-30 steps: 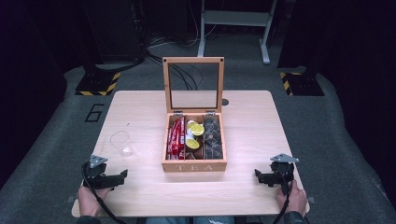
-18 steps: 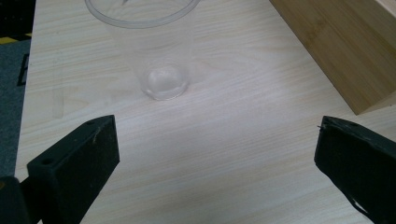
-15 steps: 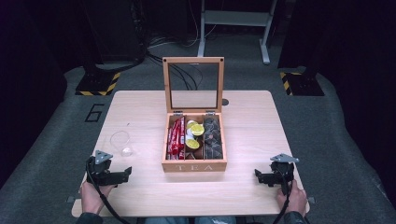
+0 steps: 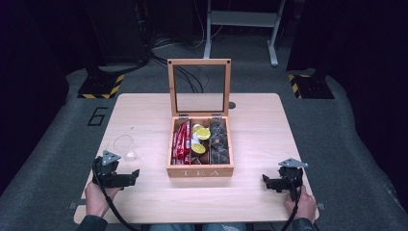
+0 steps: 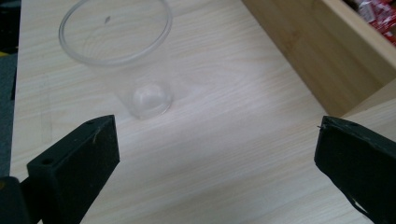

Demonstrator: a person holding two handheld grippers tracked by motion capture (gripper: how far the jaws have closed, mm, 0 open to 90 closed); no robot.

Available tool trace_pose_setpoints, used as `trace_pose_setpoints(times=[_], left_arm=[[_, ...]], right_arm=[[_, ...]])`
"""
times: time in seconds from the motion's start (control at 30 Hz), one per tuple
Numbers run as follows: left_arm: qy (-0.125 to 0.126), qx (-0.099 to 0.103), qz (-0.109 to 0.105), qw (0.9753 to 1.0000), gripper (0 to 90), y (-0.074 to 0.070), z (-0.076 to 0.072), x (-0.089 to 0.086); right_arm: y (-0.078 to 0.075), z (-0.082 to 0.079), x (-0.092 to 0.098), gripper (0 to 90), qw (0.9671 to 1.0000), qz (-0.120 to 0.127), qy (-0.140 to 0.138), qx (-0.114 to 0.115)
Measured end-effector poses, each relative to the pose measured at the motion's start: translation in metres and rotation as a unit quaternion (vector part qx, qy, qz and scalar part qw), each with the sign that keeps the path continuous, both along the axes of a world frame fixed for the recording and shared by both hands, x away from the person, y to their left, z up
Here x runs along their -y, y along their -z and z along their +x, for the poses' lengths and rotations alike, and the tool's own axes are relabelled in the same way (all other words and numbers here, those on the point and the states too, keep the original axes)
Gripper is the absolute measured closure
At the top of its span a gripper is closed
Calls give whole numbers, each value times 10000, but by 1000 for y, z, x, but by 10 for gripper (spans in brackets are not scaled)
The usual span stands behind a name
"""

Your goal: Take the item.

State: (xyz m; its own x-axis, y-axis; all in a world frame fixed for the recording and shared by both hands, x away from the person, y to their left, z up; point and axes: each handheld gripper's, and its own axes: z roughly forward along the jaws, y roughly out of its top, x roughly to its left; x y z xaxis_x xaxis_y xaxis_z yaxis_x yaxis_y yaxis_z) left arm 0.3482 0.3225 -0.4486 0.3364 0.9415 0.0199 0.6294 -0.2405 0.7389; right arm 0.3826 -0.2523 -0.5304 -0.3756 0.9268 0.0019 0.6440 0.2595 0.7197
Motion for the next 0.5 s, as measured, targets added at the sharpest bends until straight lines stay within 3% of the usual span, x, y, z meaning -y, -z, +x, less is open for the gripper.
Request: trace_pose_setpoints(times=[0.5], left_arm=[[493,67,181,9986,0,-19,14,30]], right_arm=[[0,0,0,0,10000,0,-1,0]])
